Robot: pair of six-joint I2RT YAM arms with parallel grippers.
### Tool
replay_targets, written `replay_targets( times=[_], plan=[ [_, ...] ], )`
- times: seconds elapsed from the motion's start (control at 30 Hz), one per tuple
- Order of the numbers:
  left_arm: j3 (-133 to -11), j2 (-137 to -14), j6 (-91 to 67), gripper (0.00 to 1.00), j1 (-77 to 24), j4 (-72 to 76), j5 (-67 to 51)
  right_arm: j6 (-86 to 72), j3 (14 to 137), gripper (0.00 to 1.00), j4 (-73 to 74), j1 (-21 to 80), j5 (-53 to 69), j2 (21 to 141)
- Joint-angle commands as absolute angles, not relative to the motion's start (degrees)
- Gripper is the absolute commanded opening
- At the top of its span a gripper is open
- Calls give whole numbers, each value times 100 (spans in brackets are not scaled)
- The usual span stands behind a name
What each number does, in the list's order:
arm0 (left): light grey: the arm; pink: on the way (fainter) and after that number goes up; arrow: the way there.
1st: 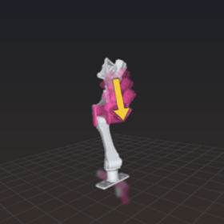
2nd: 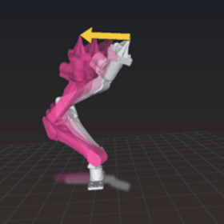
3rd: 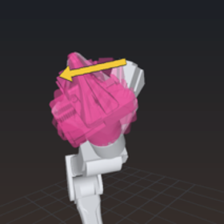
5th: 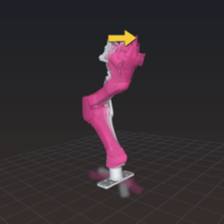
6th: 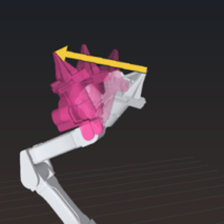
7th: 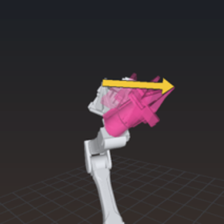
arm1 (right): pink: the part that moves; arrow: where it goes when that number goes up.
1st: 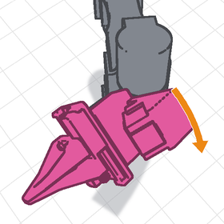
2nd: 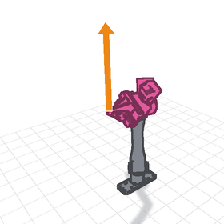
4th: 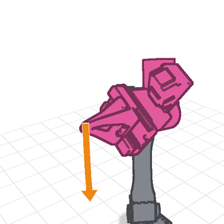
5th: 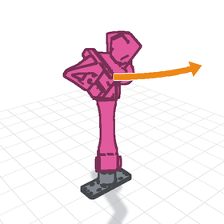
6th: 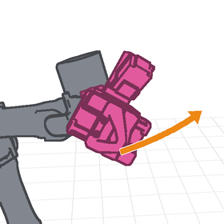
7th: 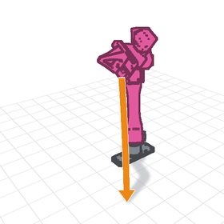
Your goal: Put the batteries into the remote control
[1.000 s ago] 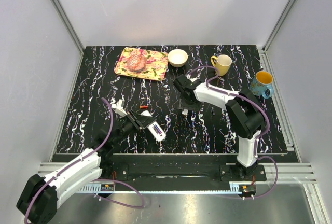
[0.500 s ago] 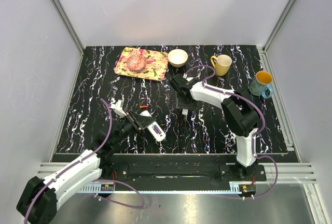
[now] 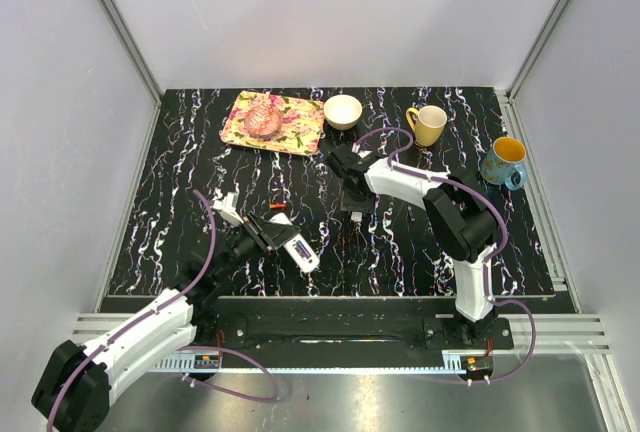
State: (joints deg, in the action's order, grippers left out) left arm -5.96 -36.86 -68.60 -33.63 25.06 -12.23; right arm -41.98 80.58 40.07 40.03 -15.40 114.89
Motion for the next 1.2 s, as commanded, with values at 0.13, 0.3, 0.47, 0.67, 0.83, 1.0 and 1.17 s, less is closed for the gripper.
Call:
replay_targets(
  times=[0.13,0.3,0.47,0.67,0.83,1.0,1.17],
  plan=[
    [-536,-3630,-6882,0,-3340,2909,-1345,-4280,7823,42,3911,4052,-1494,11558],
    [-554,-3621,-6873,0,-3340,2883,-1362,-4315,7673,32,3806,4052,-1406,11531],
    [-598,-3621,-6838,0,-3340,2813,-1345,-4307,7506,23,3744,4043,-1424,11347],
    [-685,-3735,-6794,0,-3340,2777,-1292,-4035,7121,10,3762,4052,-1345,10505],
    [-905,-4138,-6741,0,-3340,2979,-1143,-3324,6637,0,4033,4078,-977,9057],
    [-1388,-4999,-6671,0,-3340,3471,-1107,-2595,6425,0,4508,4236,-423,7728],
    [-1731,-6361,-6837,0,-3340,4697,-1519,-2198,6758,0,5139,4508,385,6917]
  ],
)
